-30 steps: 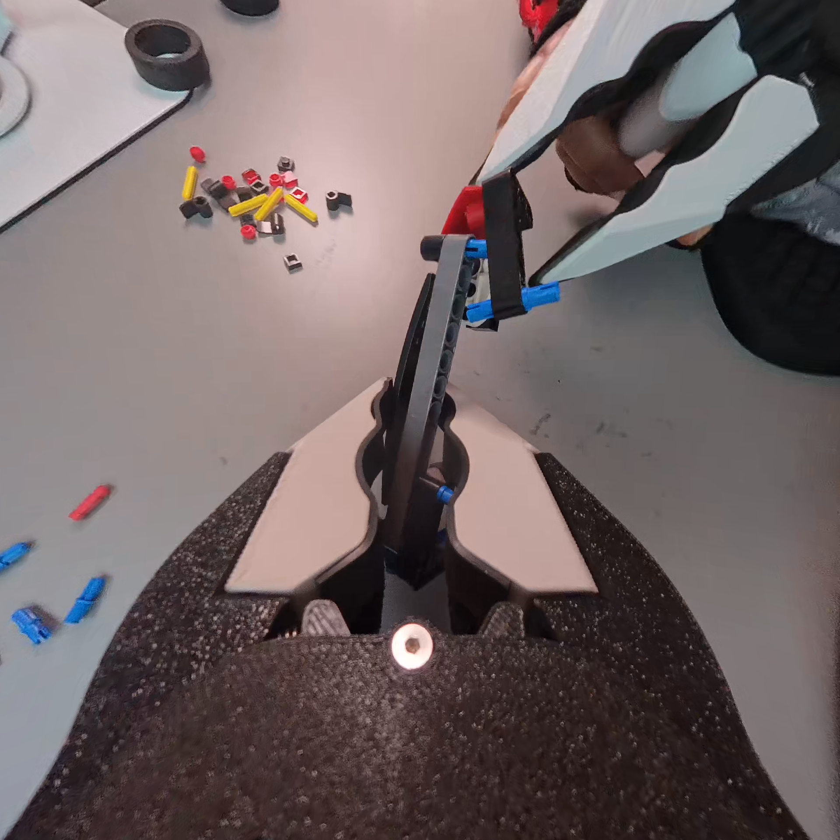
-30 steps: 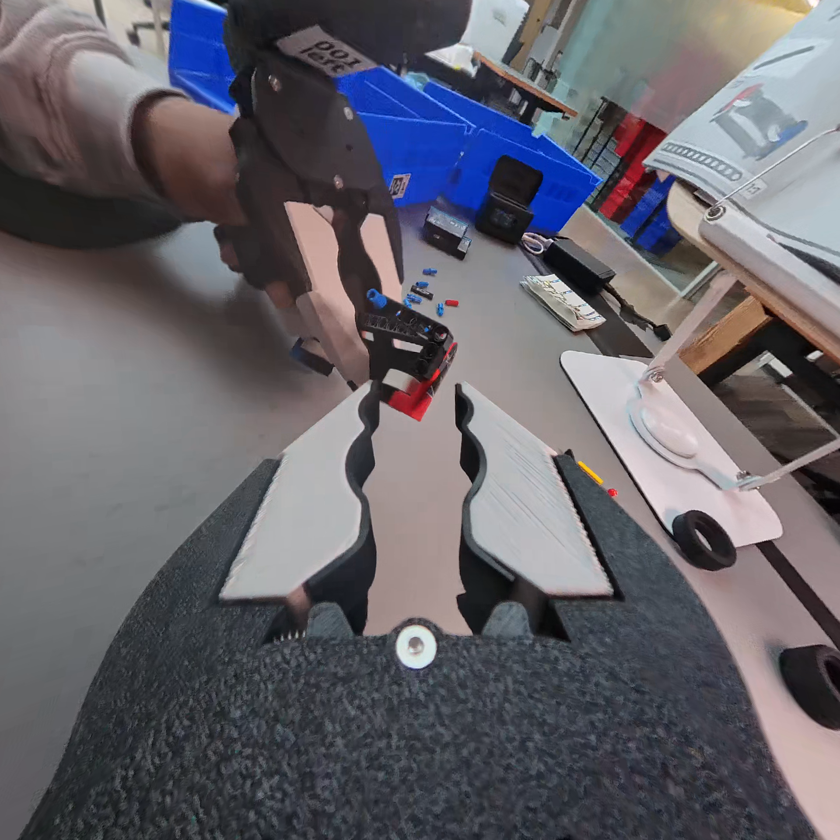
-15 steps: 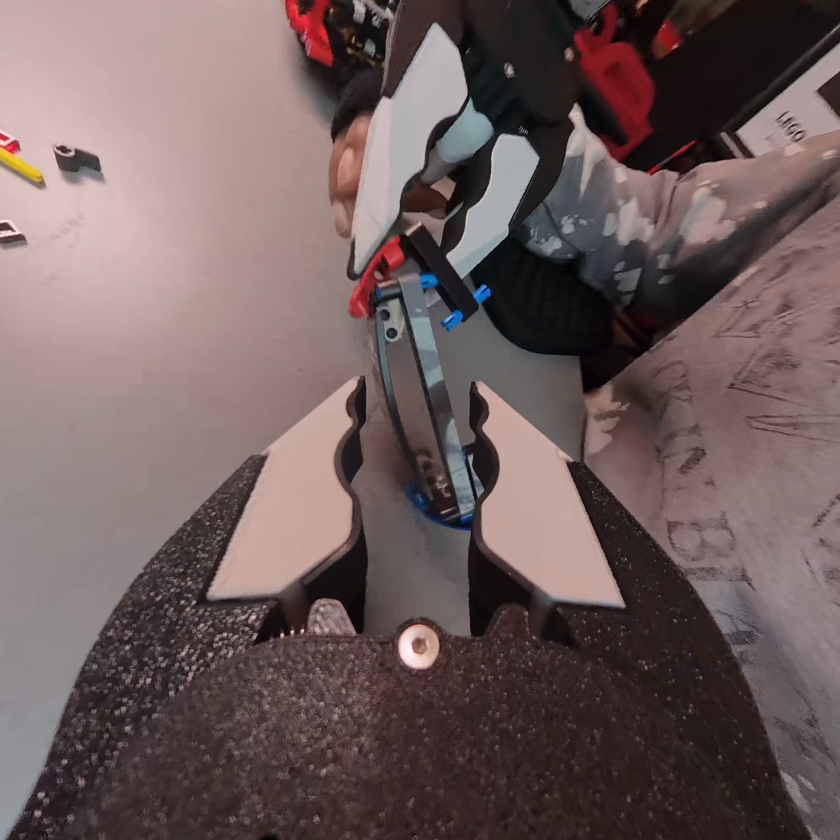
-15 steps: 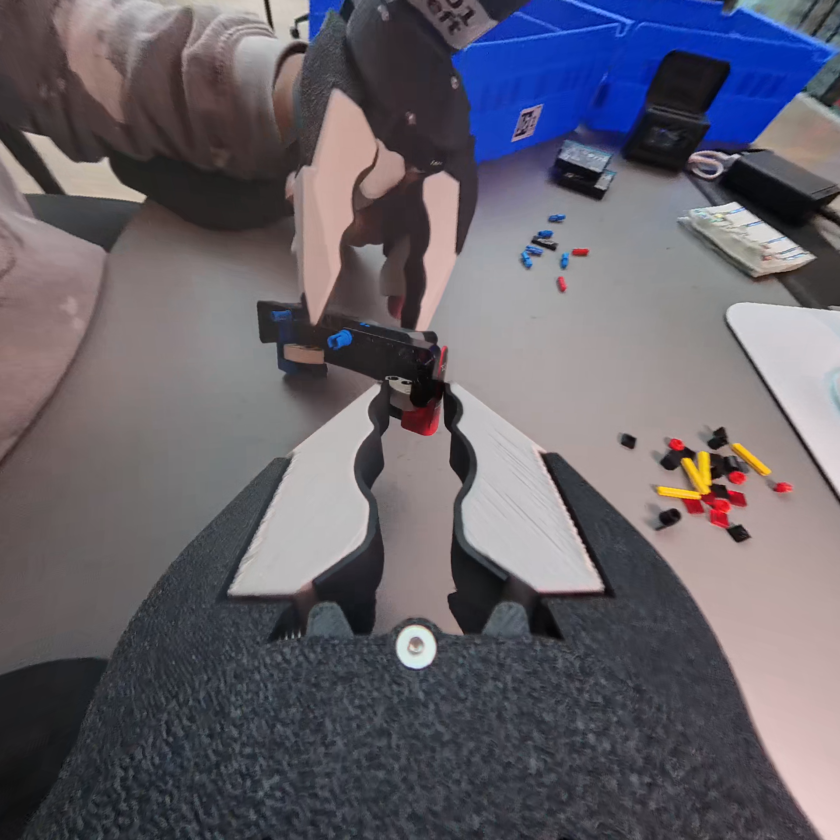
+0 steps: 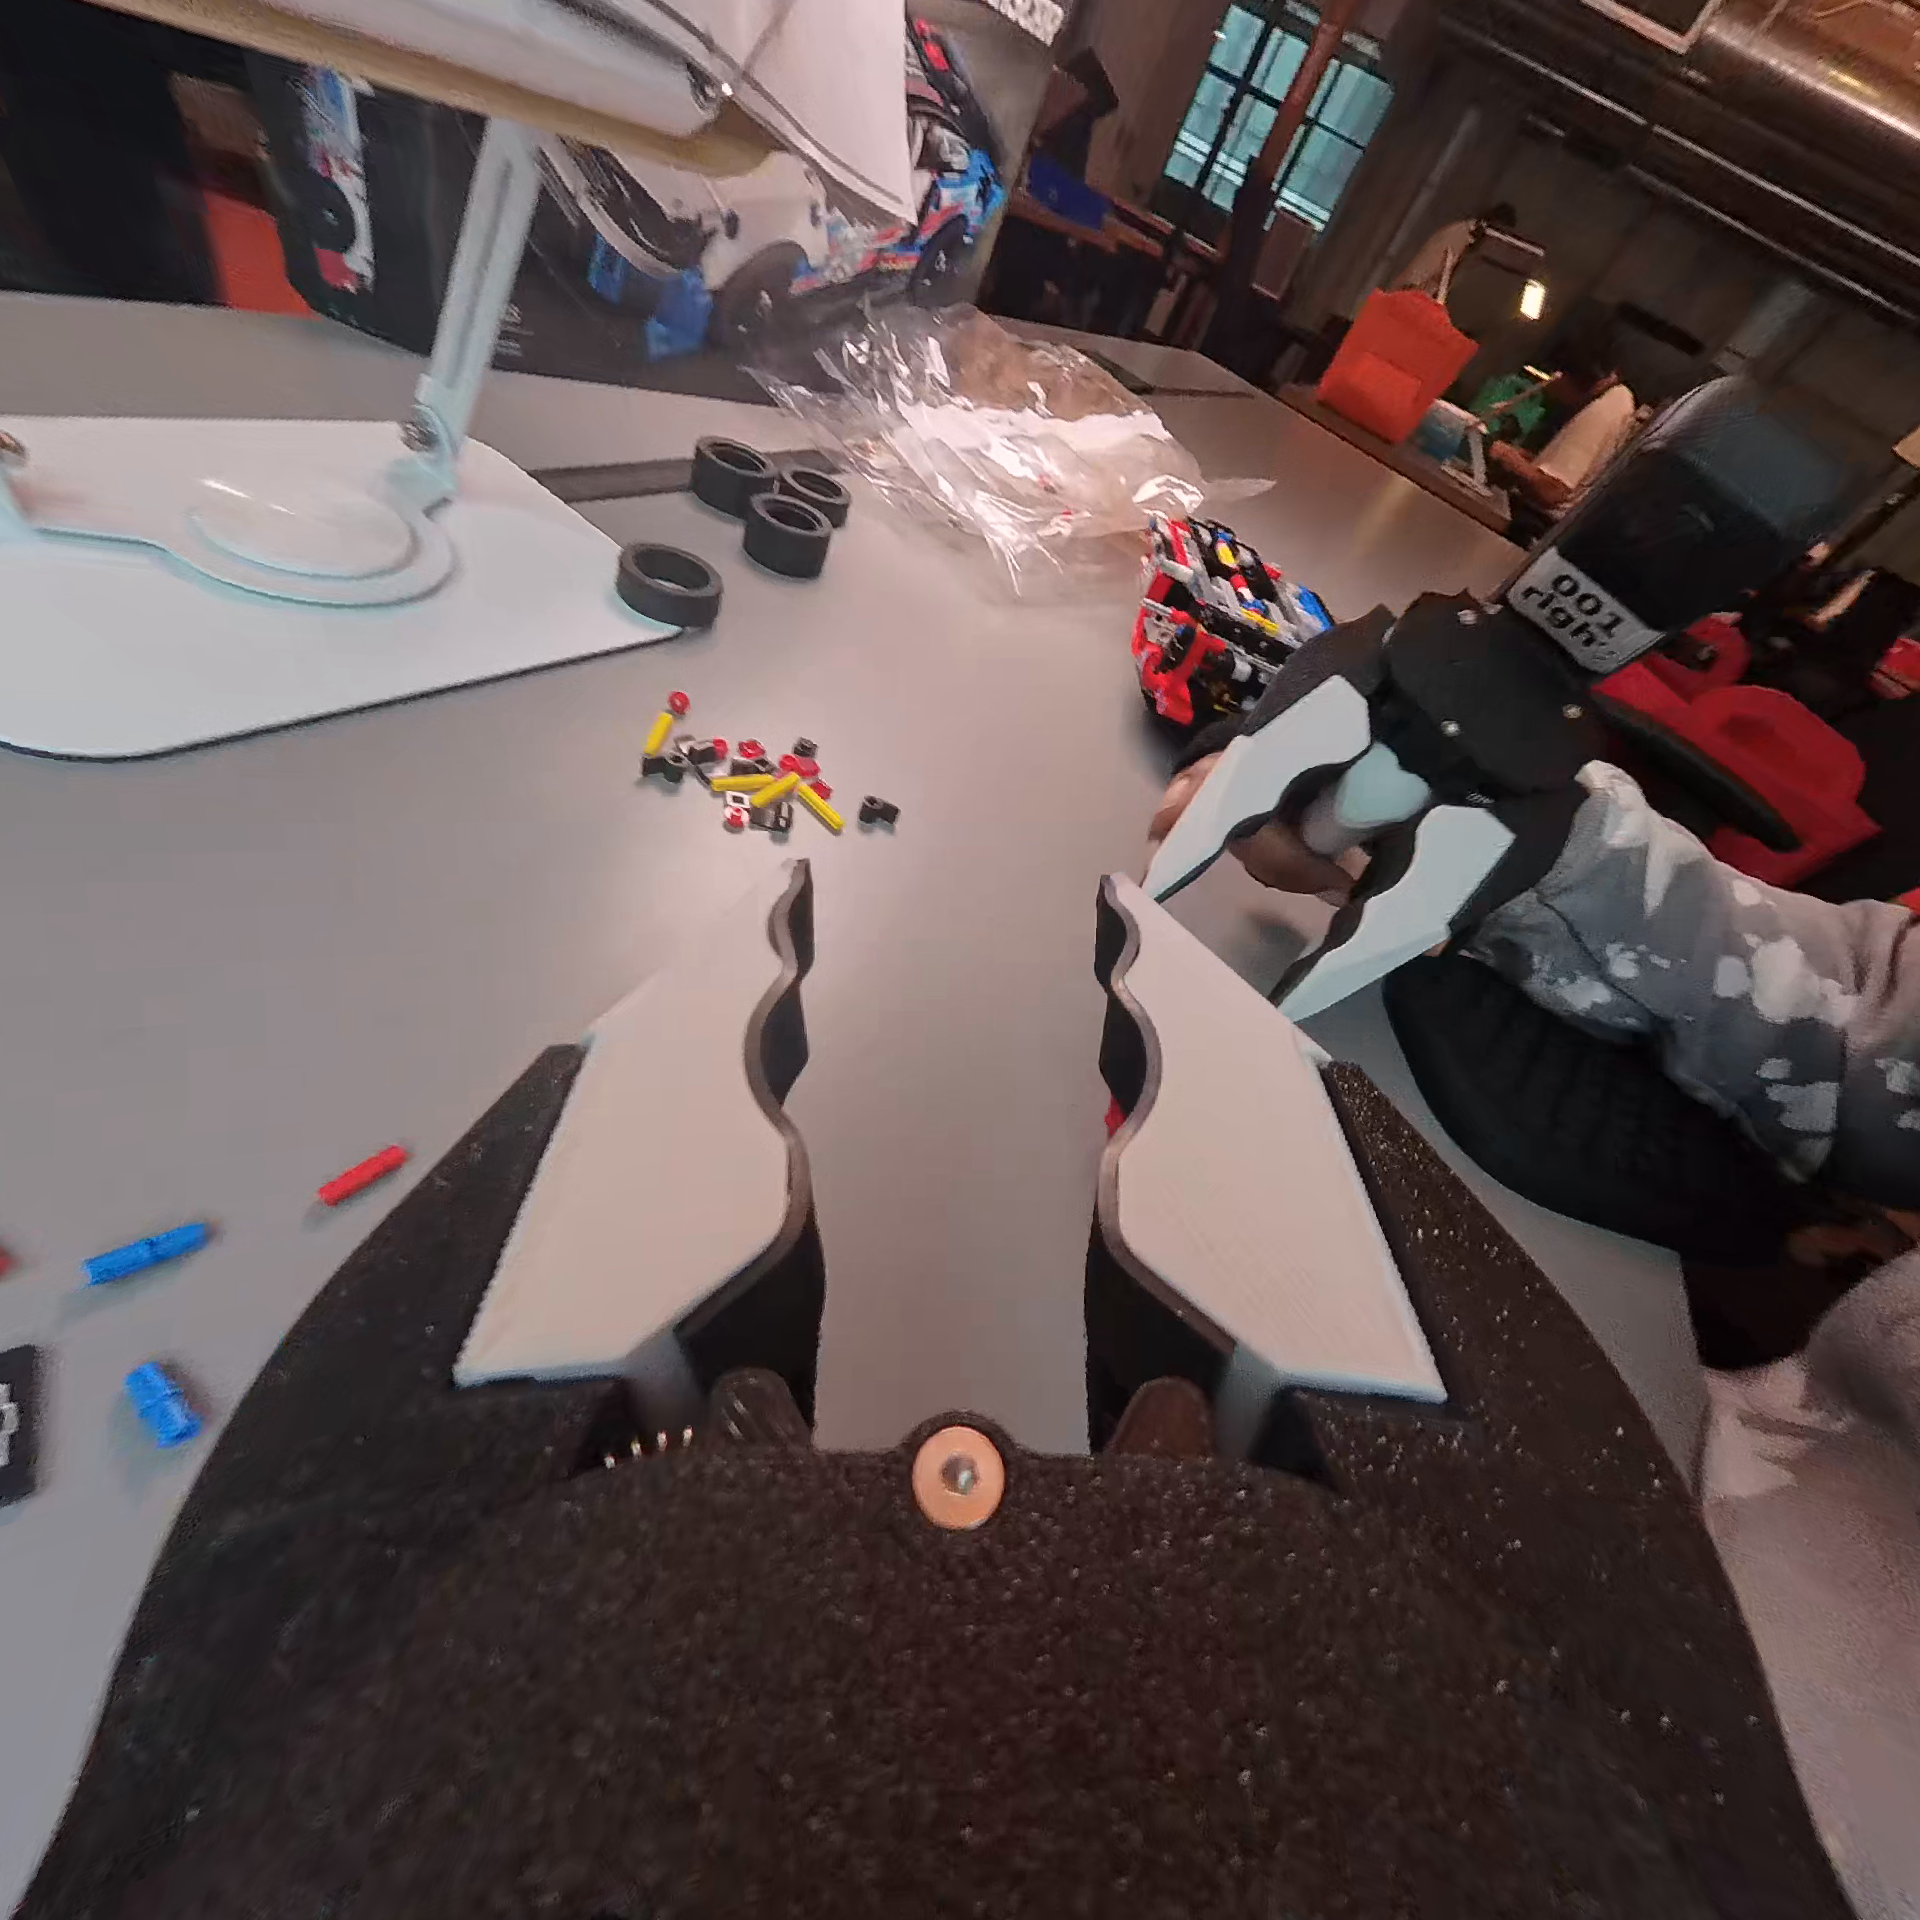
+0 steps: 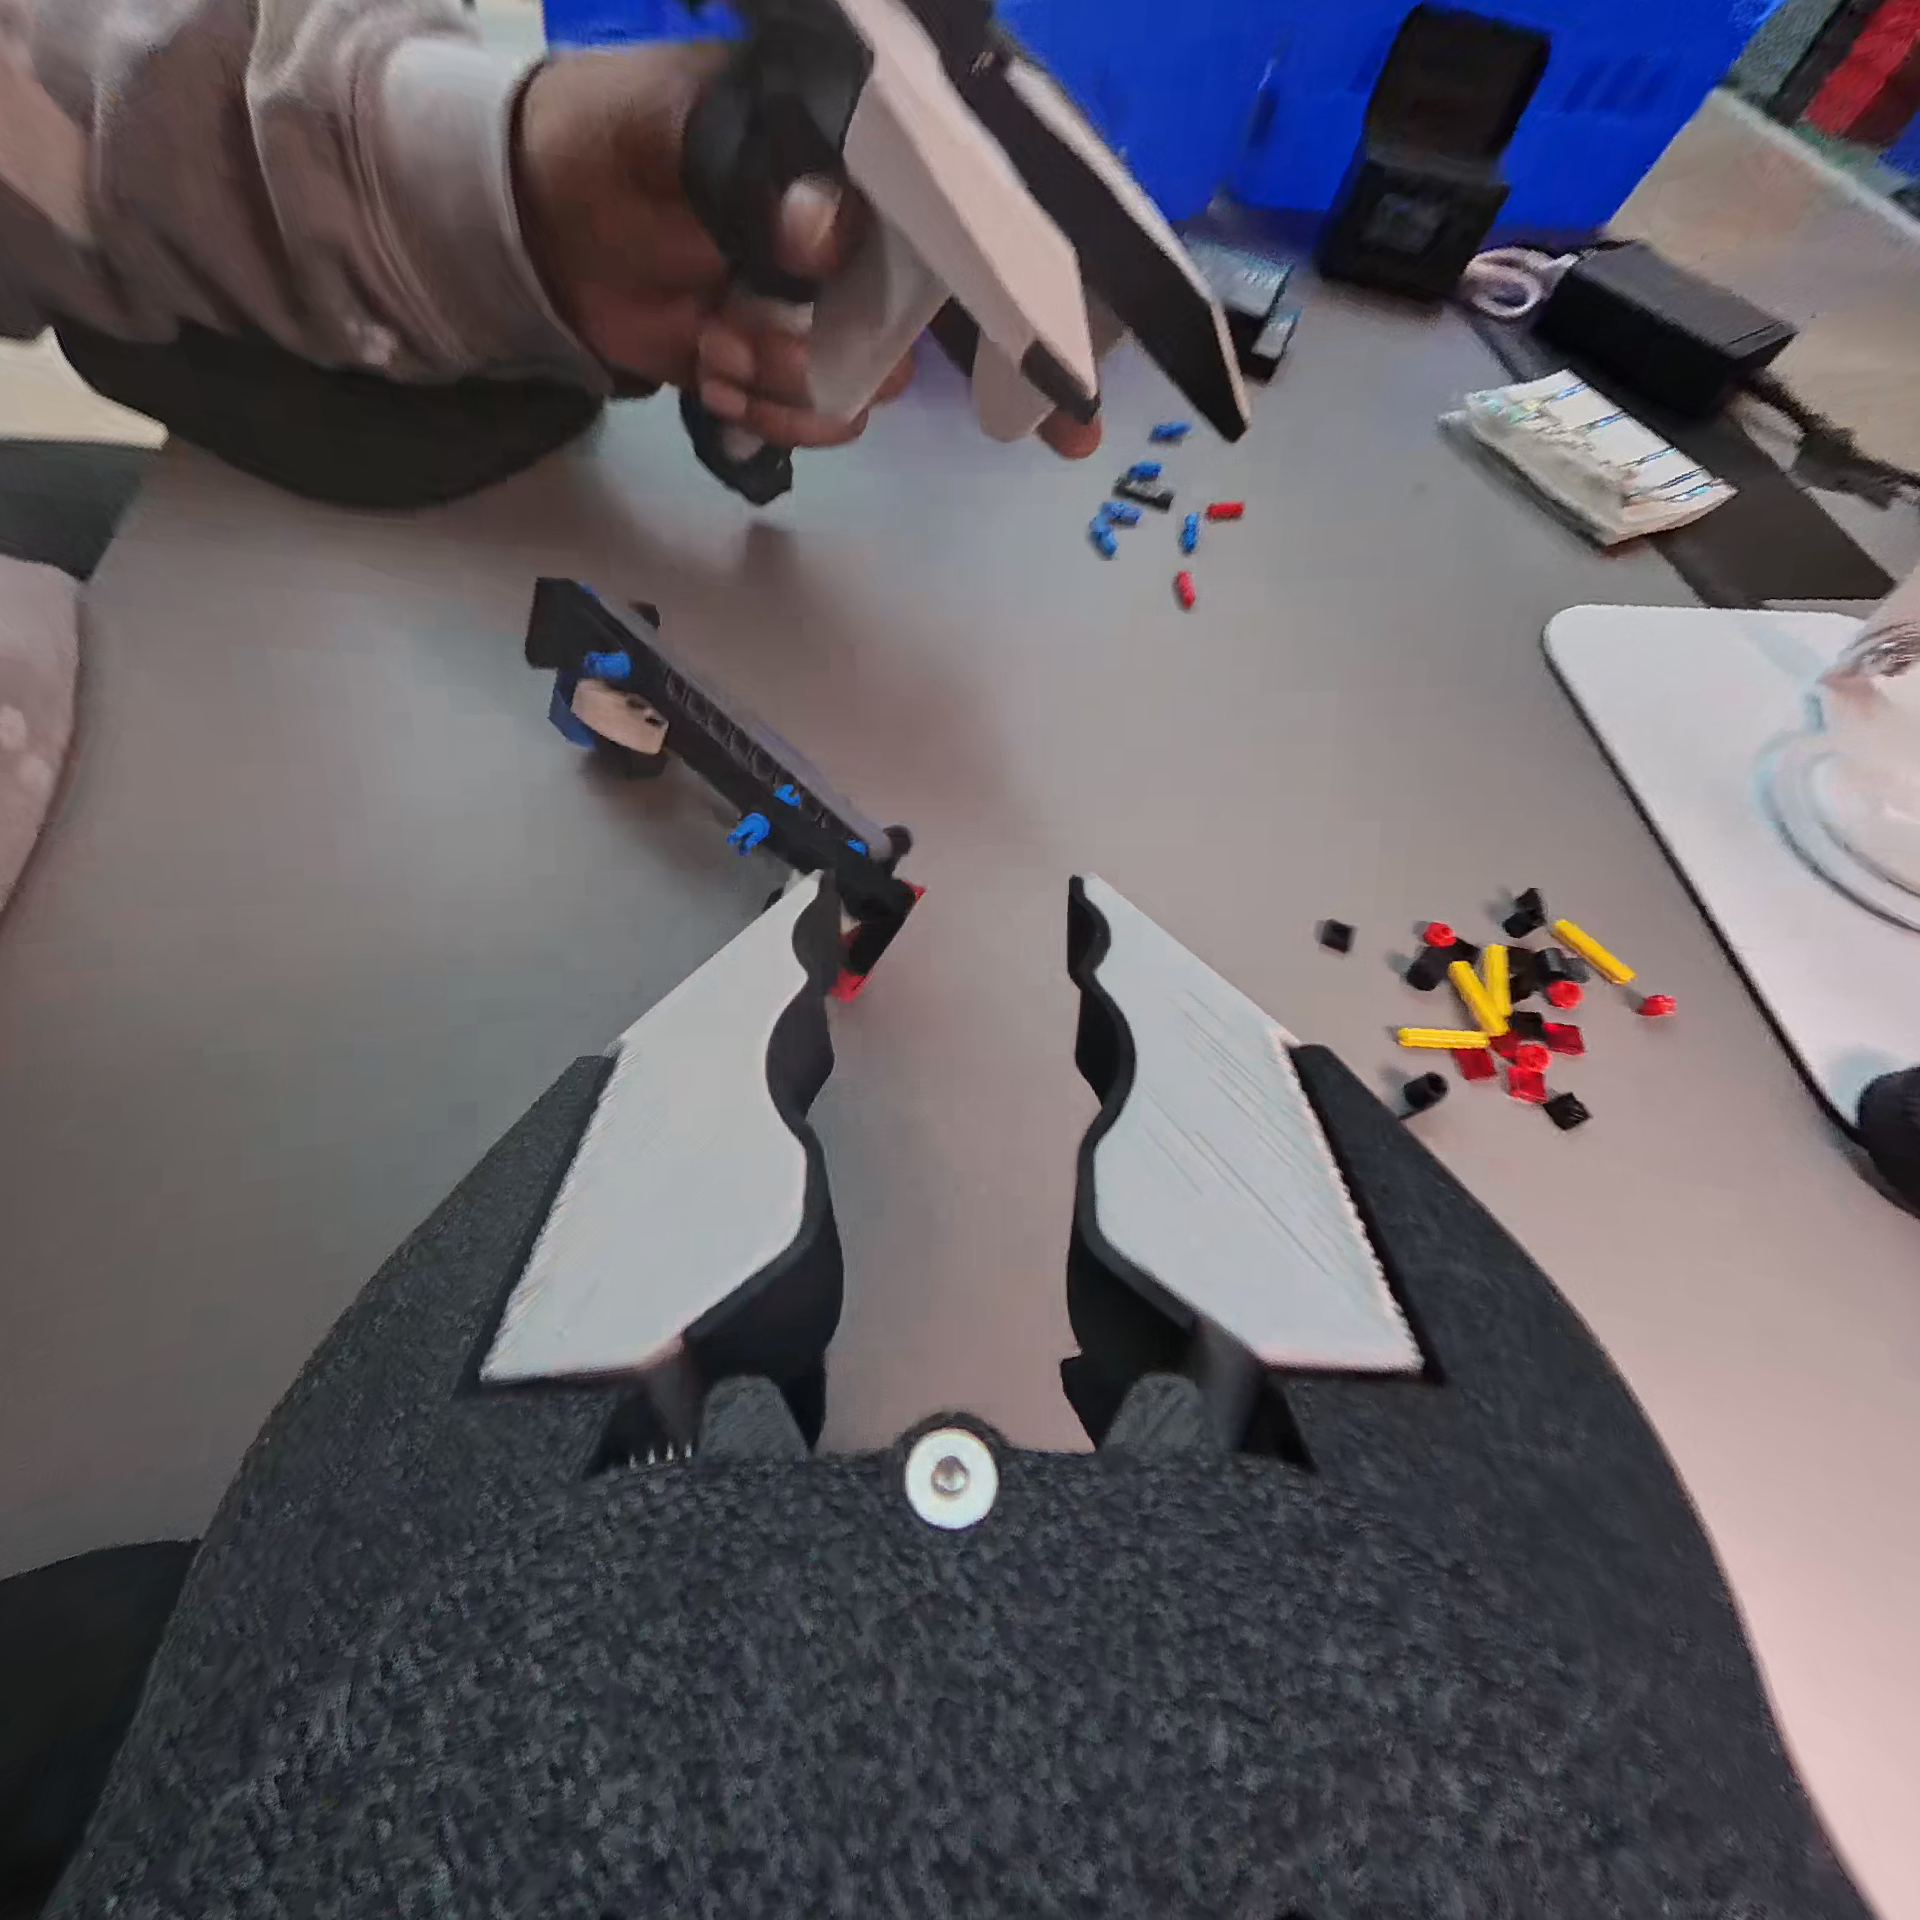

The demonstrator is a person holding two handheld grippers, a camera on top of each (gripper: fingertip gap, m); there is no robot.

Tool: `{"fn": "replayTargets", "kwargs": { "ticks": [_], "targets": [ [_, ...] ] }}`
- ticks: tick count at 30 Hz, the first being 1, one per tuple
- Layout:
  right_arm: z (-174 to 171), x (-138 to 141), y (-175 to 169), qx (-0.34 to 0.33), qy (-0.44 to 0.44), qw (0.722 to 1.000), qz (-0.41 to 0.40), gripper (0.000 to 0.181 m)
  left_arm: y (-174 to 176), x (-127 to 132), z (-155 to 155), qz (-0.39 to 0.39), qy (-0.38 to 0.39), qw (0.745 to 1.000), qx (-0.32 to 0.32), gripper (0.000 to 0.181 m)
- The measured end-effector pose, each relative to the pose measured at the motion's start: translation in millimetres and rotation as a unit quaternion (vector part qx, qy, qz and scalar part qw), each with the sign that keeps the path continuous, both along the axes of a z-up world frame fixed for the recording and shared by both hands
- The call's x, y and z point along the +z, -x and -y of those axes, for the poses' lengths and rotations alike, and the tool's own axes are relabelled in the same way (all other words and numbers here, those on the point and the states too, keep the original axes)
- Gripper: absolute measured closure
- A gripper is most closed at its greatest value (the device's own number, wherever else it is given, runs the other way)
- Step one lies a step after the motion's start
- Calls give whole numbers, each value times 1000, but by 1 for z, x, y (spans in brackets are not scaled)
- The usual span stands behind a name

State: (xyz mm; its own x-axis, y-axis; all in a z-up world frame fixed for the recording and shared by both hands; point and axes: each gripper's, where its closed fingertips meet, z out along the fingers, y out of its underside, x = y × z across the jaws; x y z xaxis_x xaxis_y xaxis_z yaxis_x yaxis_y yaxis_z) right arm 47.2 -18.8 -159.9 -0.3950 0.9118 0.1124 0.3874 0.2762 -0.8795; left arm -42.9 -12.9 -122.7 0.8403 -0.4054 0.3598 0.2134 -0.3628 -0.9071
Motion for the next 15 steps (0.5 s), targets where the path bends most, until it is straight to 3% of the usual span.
{"fn": "replayTargets", "kwargs": {
  "ticks": [3, 6, 10, 13, 15],
  "targets": [
    [-27, 41, 4, -45, 26, 996, -65, 138, 23, 16, -16, -38, -31, 998, 48, 130],
    [-93, 74, 19, -175, -22, 980, -96, 147, 56, 42, -41, -80, -60, 989, 109, 136],
    [-209, 118, 32, -379, -17, 917, -120, 151, 102, 86, -89, -107, -95, 971, 190, 137],
    [-277, 135, 38, -470, 23, 871, -141, 148, 133, 110, -128, -113, -103, 958, 242, 137],
    [-299, 133, 45, -493, 32, 858, -140, 147, 149, 118, -151, -128, -97, 951, 265, 138]
  ]
}}
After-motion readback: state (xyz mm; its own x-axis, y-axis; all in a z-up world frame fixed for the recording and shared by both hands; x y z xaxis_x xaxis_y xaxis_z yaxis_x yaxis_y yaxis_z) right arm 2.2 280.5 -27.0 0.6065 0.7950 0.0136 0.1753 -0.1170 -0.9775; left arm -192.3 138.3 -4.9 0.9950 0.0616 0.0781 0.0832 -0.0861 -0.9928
